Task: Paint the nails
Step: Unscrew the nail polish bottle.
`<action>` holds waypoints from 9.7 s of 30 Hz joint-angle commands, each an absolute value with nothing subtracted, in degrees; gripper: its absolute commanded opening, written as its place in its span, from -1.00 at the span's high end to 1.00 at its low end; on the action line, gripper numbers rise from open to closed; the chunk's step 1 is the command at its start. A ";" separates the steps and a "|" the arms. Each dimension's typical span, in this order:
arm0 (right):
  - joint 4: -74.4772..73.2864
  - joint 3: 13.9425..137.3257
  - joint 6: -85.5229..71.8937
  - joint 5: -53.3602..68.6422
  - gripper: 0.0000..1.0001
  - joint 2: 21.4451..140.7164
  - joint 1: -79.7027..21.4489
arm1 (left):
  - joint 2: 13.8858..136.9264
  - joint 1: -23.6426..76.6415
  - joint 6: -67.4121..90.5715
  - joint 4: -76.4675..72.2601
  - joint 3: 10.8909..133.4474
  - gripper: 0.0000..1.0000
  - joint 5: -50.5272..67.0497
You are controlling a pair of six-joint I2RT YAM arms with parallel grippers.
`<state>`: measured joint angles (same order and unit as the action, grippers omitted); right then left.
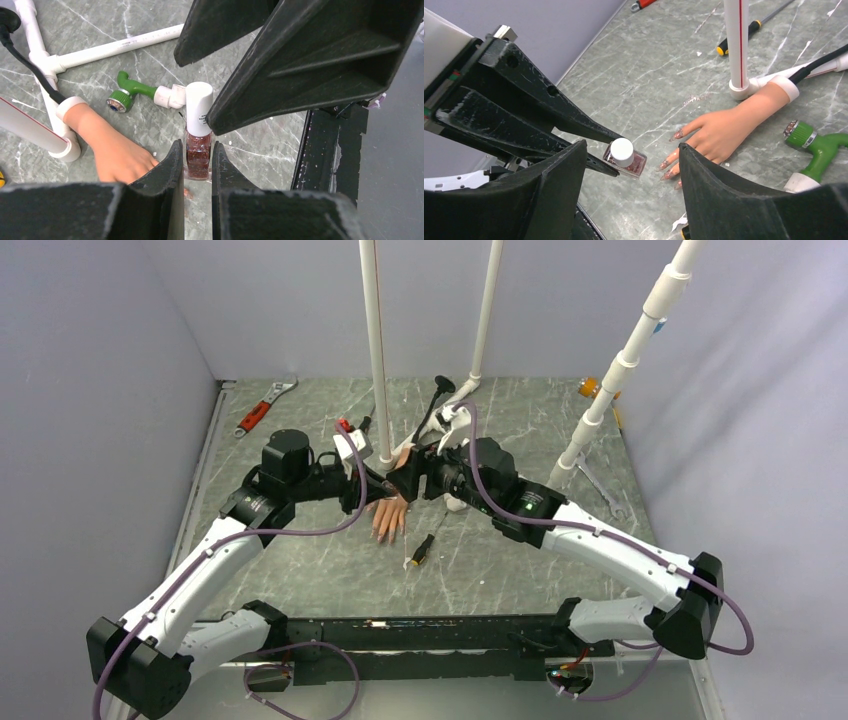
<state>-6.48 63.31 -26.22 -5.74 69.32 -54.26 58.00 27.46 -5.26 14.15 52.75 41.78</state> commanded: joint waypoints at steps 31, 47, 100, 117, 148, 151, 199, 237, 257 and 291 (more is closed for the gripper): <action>-7.08 66.27 -18.83 3.96 1.00 71.91 -54.65 | 56.45 27.32 -5.86 11.52 54.09 1.00 43.60; -8.87 61.20 -8.48 20.55 1.00 66.70 -54.09 | 57.87 27.32 -9.05 13.28 55.45 1.00 67.32; 6.69 60.69 -26.47 -15.41 -0.33 65.79 -57.06 | 54.96 27.69 -4.74 11.10 53.96 1.00 34.31; 1.85 66.72 -29.06 -20.32 0.02 73.19 -59.33 | 54.73 27.76 -4.46 10.95 53.89 1.00 34.04; 3.38 62.42 -21.87 -6.25 1.00 73.58 -59.50 | 54.50 27.77 -8.00 11.90 53.81 1.00 45.92; 3.81 61.05 -19.99 -4.72 1.00 72.20 -59.35 | 54.70 27.63 -8.60 11.92 53.76 1.00 49.10; 1.06 58.42 -10.85 5.04 -0.92 65.17 -58.70 | 54.93 27.73 -8.94 12.11 53.96 1.00 53.36; -3.34 66.62 -23.33 -12.61 0.04 70.81 -58.78 | 55.72 27.67 -6.44 12.66 54.58 1.00 38.60; -3.54 65.09 -22.04 -8.61 1.00 71.39 -58.76 | 55.95 27.62 -6.75 12.83 54.48 1.00 38.97; -6.56 58.18 -8.98 9.75 0.23 62.79 -57.94 | 55.58 27.62 -10.23 13.05 54.30 1.00 58.74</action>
